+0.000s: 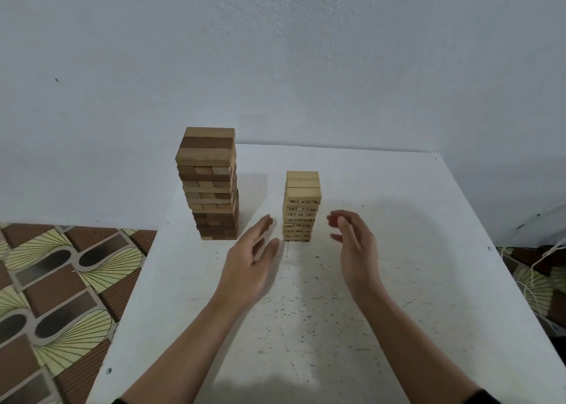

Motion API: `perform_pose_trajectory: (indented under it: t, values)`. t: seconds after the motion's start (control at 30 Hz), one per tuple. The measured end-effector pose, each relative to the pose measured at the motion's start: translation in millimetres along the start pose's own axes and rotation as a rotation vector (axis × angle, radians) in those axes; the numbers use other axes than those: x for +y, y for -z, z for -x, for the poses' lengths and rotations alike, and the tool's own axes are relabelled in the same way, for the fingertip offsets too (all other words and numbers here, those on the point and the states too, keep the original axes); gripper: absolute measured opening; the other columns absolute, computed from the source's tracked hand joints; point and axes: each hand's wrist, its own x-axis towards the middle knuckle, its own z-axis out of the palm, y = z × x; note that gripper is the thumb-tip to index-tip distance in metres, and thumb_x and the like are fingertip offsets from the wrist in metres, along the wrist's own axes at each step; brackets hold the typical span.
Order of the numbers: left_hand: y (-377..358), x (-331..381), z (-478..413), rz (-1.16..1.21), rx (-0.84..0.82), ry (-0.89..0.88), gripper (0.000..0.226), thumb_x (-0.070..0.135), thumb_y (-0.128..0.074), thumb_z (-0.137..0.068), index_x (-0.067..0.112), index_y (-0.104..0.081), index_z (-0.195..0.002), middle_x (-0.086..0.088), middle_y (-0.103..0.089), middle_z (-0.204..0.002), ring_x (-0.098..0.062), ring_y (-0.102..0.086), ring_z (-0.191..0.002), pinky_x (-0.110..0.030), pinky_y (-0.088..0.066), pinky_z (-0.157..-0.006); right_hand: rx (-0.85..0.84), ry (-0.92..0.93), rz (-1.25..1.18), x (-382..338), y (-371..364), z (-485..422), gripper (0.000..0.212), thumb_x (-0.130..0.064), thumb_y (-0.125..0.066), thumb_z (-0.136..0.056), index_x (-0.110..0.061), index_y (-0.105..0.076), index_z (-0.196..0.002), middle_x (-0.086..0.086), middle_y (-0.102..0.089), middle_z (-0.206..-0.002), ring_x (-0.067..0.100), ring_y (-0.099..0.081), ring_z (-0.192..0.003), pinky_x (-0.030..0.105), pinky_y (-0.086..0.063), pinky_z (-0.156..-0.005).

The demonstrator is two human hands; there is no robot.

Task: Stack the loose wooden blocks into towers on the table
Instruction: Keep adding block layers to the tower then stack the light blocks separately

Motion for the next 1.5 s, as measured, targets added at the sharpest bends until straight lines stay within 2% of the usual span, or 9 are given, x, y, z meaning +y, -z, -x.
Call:
perform_pose_trajectory:
  t: [0.13, 0.27, 0.33, 0.5, 0.63, 0.77, 1.1, 1.3, 1.5]
  values:
    - [-19.2, -4.7, -13.8, -0.13, -0.019, -0.037, 0.06, 0.038, -0.045, -0.106, 0.03, -0.021, -0.16, 0.026, -0.029, -0.15, 0.01, -0.033, -0.134, -0.005, -0.027, -0.109, -0.124, -0.066, -0.057, 0.4, -7.4, -12.2, 0.038, -0.027, -0.039, -0.109, -0.015, -0.055, -0.141, -0.006, -0.058, -0.142, 0.002, -0.05, -0.131, 0.032, -0.037, -0.116]
    - [-29.5, -11.9, -15.3, -0.08, -0.054, -0.072, 0.059, 0.043, -0.038, -0.104, 0.03, -0.024, -0.16, 0.02, -0.045, -0.153, 0.008, -0.044, -0.134, -0.022, -0.039, -0.113, -0.226, -0.125, -0.144, 2.2, -14.0, -3.0, 0.051, -0.04, -0.031, -0.108, -0.017, -0.038, -0.153, -0.008, -0.041, -0.156, -0.005, -0.038, -0.139, 0.017, -0.029, -0.116]
    - [-29.9, -13.9, -15.3, -0.067, -0.056, -0.09, 0.057, 0.037, -0.038, -0.102, 0.03, -0.03, -0.158, 0.021, -0.053, -0.146, 0.007, -0.05, -0.13, -0.02, -0.041, -0.108, -0.248, -0.134, -0.16, 5.3, -16.1, 1.9, 0.054, -0.042, -0.027, -0.108, -0.017, -0.034, -0.155, -0.008, -0.036, -0.159, -0.005, -0.035, -0.141, 0.018, -0.027, -0.117]
    - [-29.4, -10.0, -12.1, -0.02, -0.074, -0.121, 0.052, 0.029, -0.038, -0.104, 0.03, -0.035, -0.156, 0.027, -0.059, -0.133, 0.007, -0.057, -0.12, -0.009, -0.041, -0.096, -0.296, -0.118, -0.17, 5.9, -20.1, 7.6, 0.054, -0.045, -0.026, -0.107, -0.02, -0.036, -0.154, -0.011, -0.04, -0.157, -0.005, -0.034, -0.142, 0.029, -0.024, -0.123]
    - [-30.5, -12.2, -12.3, 0.007, -0.093, -0.111, 0.057, 0.029, -0.037, -0.1, 0.033, -0.033, -0.156, 0.028, -0.064, -0.122, 0.003, -0.06, -0.105, -0.013, -0.047, -0.093, -0.356, -0.079, -0.144, 1.6, -23.6, 12.6, 0.048, -0.041, -0.022, -0.109, -0.026, -0.044, -0.149, -0.014, -0.054, -0.145, -0.005, -0.044, -0.136, 0.021, -0.032, -0.116]
    - [-31.3, -13.2, -13.6, 0.004, -0.093, -0.101, 0.058, 0.028, -0.035, -0.098, 0.036, -0.033, -0.156, 0.026, -0.065, -0.117, 0.002, -0.058, -0.101, -0.017, -0.046, -0.092, -0.371, -0.059, -0.133, 3.0, -25.5, 13.1, 0.049, -0.04, -0.021, -0.109, -0.024, -0.045, -0.149, -0.01, -0.056, -0.144, 0.0, -0.046, -0.136, 0.029, -0.033, -0.119]
    - [-32.6, -16.9, -15.5, -0.011, -0.109, -0.077, 0.06, 0.028, -0.031, -0.097, 0.037, -0.029, -0.157, 0.044, -0.06, -0.105, 0.012, -0.056, -0.089, -0.006, -0.045, -0.081, -0.348, -0.074, -0.045, 15.2, -32.9, 9.7, 0.071, -0.073, -0.028, -0.096, -0.032, -0.043, -0.151, -0.01, -0.054, -0.146, 0.008, -0.045, -0.139, 0.046, -0.03, -0.12]
    - [-32.1, -13.3, -13.5, 0.016, -0.114, -0.08, 0.059, 0.024, -0.032, -0.096, 0.036, -0.034, -0.154, 0.04, -0.062, -0.11, 0.005, -0.056, -0.093, -0.011, -0.046, -0.085, -0.33, -0.083, -0.005, 15.2, -33.5, 10.1, 0.076, -0.08, -0.028, -0.092, -0.035, -0.041, -0.151, -0.013, -0.052, -0.148, 0.006, -0.042, -0.14, 0.045, -0.029, -0.121]
    - [-29.6, -12.7, -12.9, -0.035, -0.132, -0.075, 0.063, 0.027, -0.034, -0.095, 0.034, -0.028, -0.157, 0.049, -0.057, -0.108, 0.015, -0.055, -0.09, -0.003, -0.042, -0.084, -0.335, -0.09, -0.031, 11.3, -31.1, 12.7, 0.064, -0.068, -0.027, -0.098, -0.035, -0.042, -0.151, -0.017, -0.052, -0.147, 0.0, -0.041, -0.14, 0.041, -0.028, -0.122]
